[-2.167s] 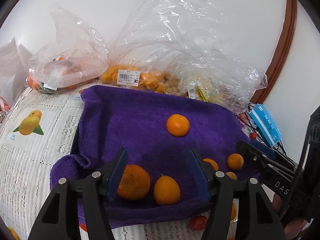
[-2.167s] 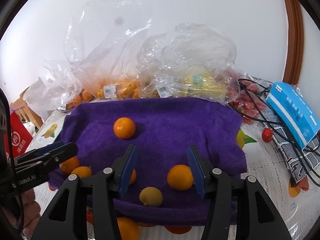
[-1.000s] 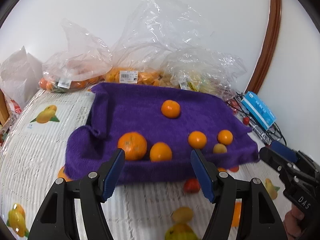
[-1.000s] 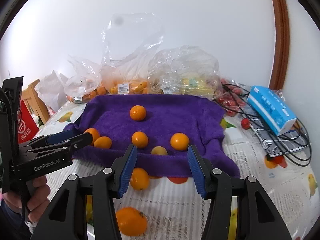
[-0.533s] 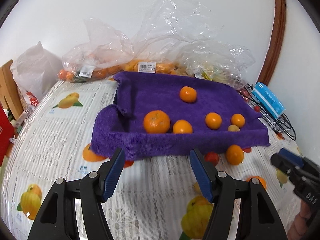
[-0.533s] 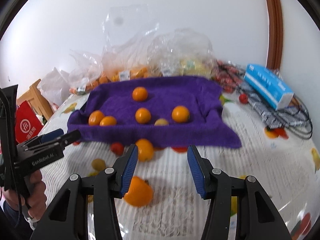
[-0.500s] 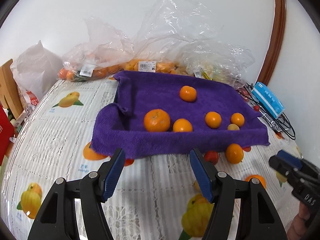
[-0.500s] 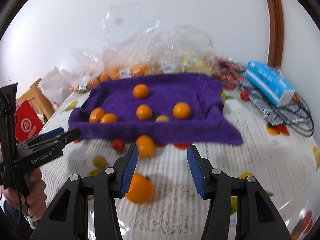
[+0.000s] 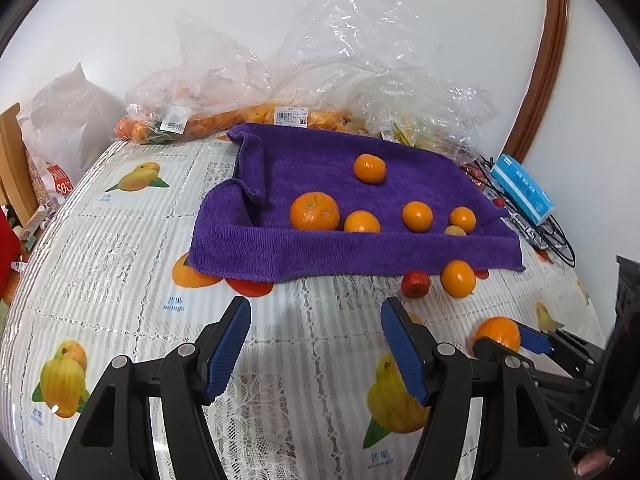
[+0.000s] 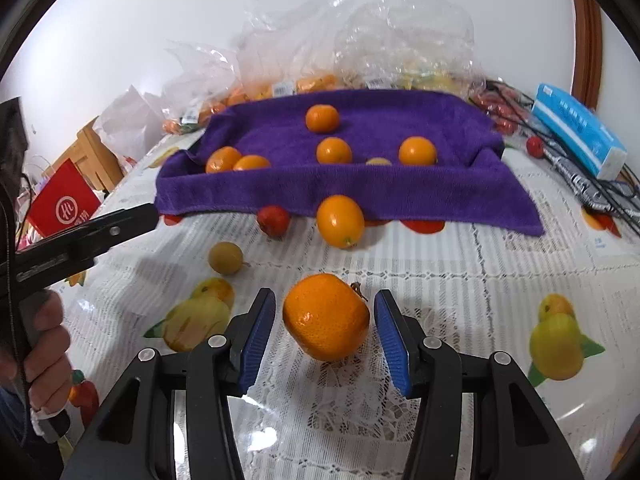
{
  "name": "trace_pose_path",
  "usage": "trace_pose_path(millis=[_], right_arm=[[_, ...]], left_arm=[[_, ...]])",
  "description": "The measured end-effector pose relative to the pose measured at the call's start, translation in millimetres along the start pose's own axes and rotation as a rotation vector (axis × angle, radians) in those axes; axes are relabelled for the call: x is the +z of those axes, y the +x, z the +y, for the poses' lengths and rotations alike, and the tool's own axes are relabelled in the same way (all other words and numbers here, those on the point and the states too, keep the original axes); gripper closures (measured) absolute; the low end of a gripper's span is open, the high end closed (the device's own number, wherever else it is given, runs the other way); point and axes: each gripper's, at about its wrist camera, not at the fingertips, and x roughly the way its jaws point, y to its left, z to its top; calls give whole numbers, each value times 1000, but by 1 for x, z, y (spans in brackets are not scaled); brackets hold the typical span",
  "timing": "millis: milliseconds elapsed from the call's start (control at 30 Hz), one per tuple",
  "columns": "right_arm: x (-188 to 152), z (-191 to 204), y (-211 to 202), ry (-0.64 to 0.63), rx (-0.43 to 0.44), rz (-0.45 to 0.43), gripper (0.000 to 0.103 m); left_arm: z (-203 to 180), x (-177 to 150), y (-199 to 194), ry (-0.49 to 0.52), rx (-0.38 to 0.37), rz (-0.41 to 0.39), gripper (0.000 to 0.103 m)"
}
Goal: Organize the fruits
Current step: 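Withdraw both tools from the towel toward the remaining fruits on the tablecloth, then close the right tool on a large orange while the left closes on a yellow-brown fruit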
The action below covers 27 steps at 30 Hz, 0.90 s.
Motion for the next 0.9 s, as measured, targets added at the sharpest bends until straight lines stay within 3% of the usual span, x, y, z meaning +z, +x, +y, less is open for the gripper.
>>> trace_pose_path(millis=[100, 300, 533, 900], right_arm=[[-1, -2, 6, 6, -5, 14, 59], [-2, -6, -1, -14, -43, -30, 59], [-2, -41, -18, 43, -107, -69, 60], [-5, -52, -24, 24, -113, -125, 63]], left_arm=[[-4, -3, 4, 12, -15, 16, 37], [-25, -7, 10, 73, -65, 39, 37], [-49, -13, 29, 120, -84, 92, 38], [-67, -18, 48, 181, -10, 104, 69]])
